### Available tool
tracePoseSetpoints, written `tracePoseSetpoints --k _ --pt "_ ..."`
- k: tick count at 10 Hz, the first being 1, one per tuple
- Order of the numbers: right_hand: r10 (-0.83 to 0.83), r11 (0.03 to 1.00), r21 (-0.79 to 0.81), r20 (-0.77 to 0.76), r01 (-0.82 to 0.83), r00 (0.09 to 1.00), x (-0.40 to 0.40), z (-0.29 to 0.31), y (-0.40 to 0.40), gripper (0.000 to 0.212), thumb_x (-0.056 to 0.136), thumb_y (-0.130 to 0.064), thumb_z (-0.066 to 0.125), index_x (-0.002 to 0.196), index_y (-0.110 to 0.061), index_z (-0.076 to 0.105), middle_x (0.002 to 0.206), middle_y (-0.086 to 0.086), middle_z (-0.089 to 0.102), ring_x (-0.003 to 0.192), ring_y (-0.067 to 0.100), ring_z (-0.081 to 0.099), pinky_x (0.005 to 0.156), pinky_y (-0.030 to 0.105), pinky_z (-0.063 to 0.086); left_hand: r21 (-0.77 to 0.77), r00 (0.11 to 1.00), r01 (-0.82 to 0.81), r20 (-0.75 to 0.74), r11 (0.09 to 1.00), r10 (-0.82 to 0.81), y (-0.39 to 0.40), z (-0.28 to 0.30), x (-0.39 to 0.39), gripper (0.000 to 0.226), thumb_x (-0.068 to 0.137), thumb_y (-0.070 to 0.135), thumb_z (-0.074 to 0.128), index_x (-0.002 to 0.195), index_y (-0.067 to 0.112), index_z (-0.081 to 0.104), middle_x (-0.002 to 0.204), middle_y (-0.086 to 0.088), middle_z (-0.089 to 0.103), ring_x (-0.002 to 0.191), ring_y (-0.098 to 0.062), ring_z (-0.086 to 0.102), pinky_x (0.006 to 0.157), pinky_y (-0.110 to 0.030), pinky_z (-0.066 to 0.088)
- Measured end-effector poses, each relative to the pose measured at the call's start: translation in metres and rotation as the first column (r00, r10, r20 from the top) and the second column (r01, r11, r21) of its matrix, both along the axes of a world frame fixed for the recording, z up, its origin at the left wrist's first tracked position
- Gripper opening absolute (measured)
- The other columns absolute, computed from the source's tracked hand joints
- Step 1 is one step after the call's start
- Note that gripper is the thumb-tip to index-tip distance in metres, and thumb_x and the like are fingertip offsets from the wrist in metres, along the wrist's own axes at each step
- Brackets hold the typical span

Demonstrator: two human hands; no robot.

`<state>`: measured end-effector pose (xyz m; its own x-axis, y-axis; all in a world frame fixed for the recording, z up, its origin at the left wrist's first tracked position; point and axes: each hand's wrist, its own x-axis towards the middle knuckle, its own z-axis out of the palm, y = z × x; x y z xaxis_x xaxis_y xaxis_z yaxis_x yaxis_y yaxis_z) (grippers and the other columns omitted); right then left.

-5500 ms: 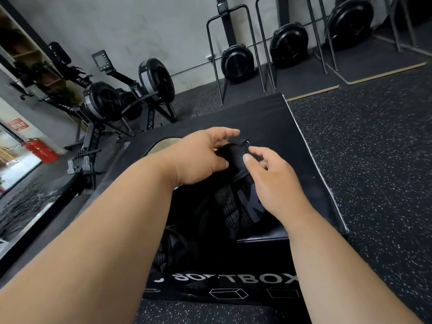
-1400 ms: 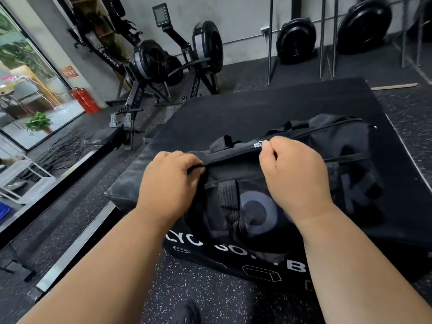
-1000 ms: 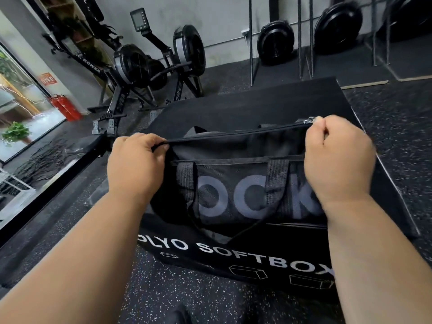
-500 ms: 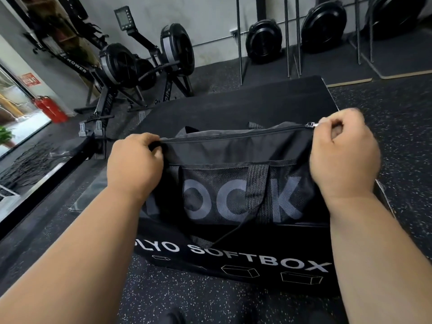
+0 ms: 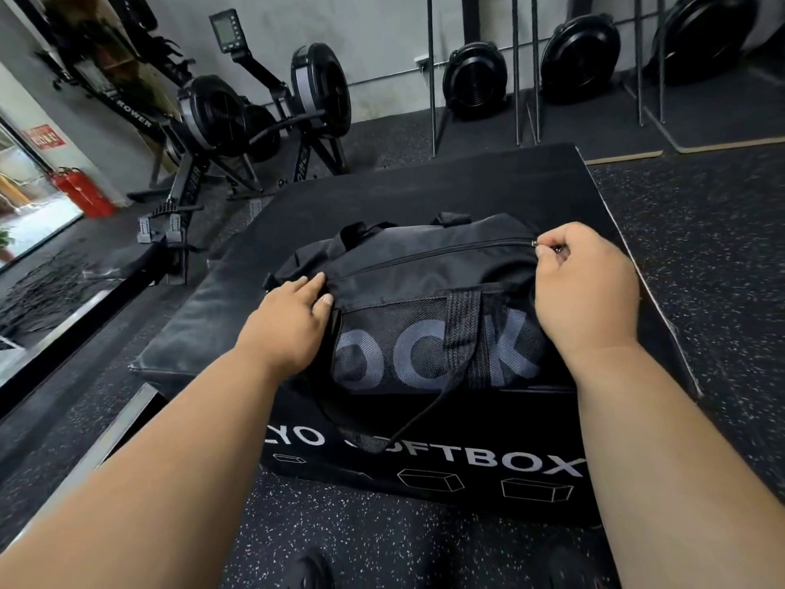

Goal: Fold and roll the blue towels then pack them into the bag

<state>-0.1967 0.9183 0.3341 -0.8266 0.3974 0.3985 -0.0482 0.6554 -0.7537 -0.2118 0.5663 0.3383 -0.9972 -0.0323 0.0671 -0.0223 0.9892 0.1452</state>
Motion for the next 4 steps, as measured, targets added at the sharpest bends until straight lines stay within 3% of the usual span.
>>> tracePoseSetpoints --k 1,2,3,4 --pt "0.012 1.0 0.027 -0.01 -0.012 1.0 0.011 0.007 -0.002 0.017 0.102 -0.021 0.06 0.113 -0.023 0.071 0.099 0.003 0.071 0.095 0.028 0.064 0.08 0.037 0.048 0.06 0.999 -0.014 0.036 0.998 0.012 0.007 0.008 0.016 0.068 0.107 0.061 0.029 0.165 0.026 0.029 0.172 -0.007 0.028 0.161 -0.027 0.018 0.129 -0.047 0.019" --pt "0.035 0.998 0.052 -0.003 -0.035 0.999 0.027 0.016 -0.004 0.02 0.102 -0.021 0.059 0.118 -0.023 0.072 0.101 0.003 0.071 0.096 0.028 0.064 0.081 0.037 0.048 0.102 0.999 0.043 -0.035 0.994 -0.039 0.013 0.027 0.036 0.074 0.104 0.065 0.032 0.163 0.021 0.035 0.169 -0.007 0.035 0.159 -0.024 0.024 0.13 -0.043 0.019" --pt "0.076 0.994 0.077 -0.013 -0.075 0.997 0.049 0.026 -0.007 0.02 0.103 -0.021 0.058 0.117 -0.023 0.072 0.103 0.001 0.071 0.097 0.026 0.064 0.083 0.037 0.049 0.122 0.99 0.123 -0.084 0.985 -0.113 0.014 0.048 0.061 0.07 0.103 0.065 0.035 0.153 0.02 0.052 0.157 -0.004 0.052 0.149 -0.02 0.042 0.124 -0.04 0.031" --pt "0.114 0.99 0.081 -0.017 -0.112 0.993 0.077 0.03 -0.016 0.02 0.102 -0.022 0.059 0.115 -0.025 0.074 0.102 -0.003 0.071 0.096 0.022 0.064 0.082 0.034 0.048 0.182 0.99 0.143 -0.007 0.973 -0.144 0.014 0.069 0.086 0.051 0.106 0.058 0.044 0.143 0.028 0.062 0.143 0.007 0.063 0.132 -0.014 0.057 0.11 -0.032 0.043"
